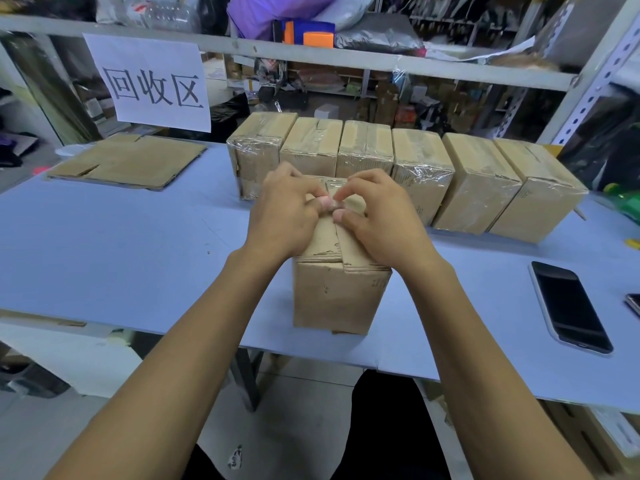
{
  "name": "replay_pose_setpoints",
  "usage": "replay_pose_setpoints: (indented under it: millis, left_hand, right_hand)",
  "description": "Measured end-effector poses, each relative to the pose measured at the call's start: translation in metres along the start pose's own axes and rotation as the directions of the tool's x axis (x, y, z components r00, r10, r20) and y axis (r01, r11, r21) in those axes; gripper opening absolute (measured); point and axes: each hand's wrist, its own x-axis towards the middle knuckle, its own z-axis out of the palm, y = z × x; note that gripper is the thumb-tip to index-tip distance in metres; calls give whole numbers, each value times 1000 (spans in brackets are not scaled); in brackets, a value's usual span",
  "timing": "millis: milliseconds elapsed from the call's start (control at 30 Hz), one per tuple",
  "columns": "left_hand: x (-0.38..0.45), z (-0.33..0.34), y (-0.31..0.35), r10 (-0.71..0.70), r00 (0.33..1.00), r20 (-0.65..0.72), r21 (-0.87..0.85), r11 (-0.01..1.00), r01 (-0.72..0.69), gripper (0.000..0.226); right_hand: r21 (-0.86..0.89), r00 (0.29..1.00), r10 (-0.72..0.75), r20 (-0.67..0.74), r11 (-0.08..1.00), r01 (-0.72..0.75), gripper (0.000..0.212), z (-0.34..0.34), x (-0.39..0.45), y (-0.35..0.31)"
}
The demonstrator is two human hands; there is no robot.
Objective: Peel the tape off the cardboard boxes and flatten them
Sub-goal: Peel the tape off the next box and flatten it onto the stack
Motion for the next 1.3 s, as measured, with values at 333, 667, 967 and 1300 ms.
replay_pose_setpoints:
  millis: [333, 667, 967, 1300]
  left_hand:
    - [-6, -4, -6, 84, 996, -3, -17, 996, -84, 27]
    - [9, -2, -4, 13, 1000, -23, 66, 998, -11, 5]
    - [5, -1, -2, 98, 994, -51, 213, 973, -86, 56]
    - [37, 0, 6, -19, 1000, 6, 348, 937, 15, 17]
  right_hand:
    - [-21, 999, 36, -10, 999, -37, 14, 4, 14, 2]
    - [14, 1000, 19, -11, 1000, -19, 15, 1, 11, 4]
    - [-115, 995, 94, 36, 989, -89, 12, 5, 26, 7]
    - [-121, 999, 42, 30, 992, -38, 27, 10, 39, 9]
